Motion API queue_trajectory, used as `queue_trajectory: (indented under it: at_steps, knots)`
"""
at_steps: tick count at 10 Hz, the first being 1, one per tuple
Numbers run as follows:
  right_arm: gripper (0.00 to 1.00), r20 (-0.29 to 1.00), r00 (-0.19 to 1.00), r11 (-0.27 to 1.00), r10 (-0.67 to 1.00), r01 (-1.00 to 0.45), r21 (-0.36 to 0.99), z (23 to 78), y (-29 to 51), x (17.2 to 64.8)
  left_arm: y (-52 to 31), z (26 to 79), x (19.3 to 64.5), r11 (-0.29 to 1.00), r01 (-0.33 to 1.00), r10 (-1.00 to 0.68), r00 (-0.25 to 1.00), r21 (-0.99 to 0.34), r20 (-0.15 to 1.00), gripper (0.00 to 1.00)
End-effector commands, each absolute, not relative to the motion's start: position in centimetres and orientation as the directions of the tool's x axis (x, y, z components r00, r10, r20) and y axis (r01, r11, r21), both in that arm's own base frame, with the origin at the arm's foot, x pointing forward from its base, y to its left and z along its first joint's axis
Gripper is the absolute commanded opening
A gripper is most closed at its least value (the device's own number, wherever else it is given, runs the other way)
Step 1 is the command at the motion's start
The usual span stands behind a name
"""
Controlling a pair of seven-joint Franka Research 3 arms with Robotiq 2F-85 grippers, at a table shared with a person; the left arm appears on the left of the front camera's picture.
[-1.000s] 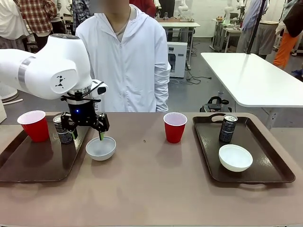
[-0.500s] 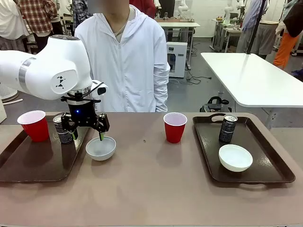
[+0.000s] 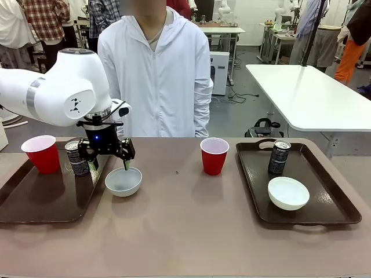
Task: Prepare tableware on both trays.
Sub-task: Pick up a Picnic Bowl from the table and place it on a Handle tray.
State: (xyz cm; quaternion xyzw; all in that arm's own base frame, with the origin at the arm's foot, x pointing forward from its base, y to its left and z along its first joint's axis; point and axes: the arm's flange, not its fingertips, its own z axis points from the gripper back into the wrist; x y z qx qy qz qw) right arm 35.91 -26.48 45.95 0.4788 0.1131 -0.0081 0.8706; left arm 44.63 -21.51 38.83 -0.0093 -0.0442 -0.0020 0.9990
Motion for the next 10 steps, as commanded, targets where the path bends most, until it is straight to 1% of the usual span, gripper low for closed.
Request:
queue_trajectory:
  at_steps: [1, 3, 4, 5, 6, 7, 8, 9, 10]
  knots:
    - [1.00, -0.206, 0.975, 0.534, 0.084, 0.130, 0.835, 46.0, -26.4, 36.0, -22.0, 37.5, 45.3, 1.000, 0.003, -0.002, 0.998, -0.016, 0.066, 1.00]
    - [1.00, -0.206, 0.975, 0.534, 0.084, 0.130, 0.835, 46.0, -26.4, 36.0, -22.2, 36.5, 45.3, 1.000, 0.025, -0.025, 0.999, 0.008, 0.041, 1.00]
    - [1.00, -0.206, 0.975, 0.534, 0.084, 0.130, 0.835, 46.0, -26.4, 36.0, -22.1, 36.0, 45.5, 0.999, 0.047, -0.048, 0.997, 0.018, 0.058, 0.87]
    - [1.00, -0.206, 0.975, 0.534, 0.084, 0.130, 0.835, 46.0, -26.4, 36.0, -22.0, 35.5, 45.7, 0.999, 0.039, -0.040, 0.998, 0.021, 0.050, 0.82]
    - [1.00, -0.206, 0.975, 0.534, 0.084, 0.130, 0.835, 46.0, -26.4, 36.0, -21.8, 34.9, 45.9, 0.999, 0.028, -0.029, 0.999, 0.029, 0.036, 0.68]
    - [1.00, -0.206, 0.975, 0.534, 0.084, 0.130, 0.835, 46.0, -26.4, 36.0, -21.7, 34.8, 46.0, 0.999, 0.021, -0.022, 0.999, 0.034, 0.030, 0.63]
    - [1.00, -0.206, 0.975, 0.534, 0.084, 0.130, 0.835, 46.0, -26.4, 36.0, -21.6, 34.7, 46.1, 0.999, 0.017, -0.018, 0.999, 0.036, 0.029, 0.55]
    - [1.00, -0.206, 0.975, 0.534, 0.084, 0.130, 0.835, 46.0, -26.4, 36.0, -21.6, 34.7, 46.2, 0.999, 0.012, -0.012, 1.000, 0.037, 0.023, 0.58]
    - [1.00, -0.206, 0.975, 0.534, 0.084, 0.130, 0.835, 46.0, -26.4, 36.0, -21.6, 34.7, 46.2, 0.999, 0.009, -0.010, 1.000, 0.036, 0.019, 0.52]
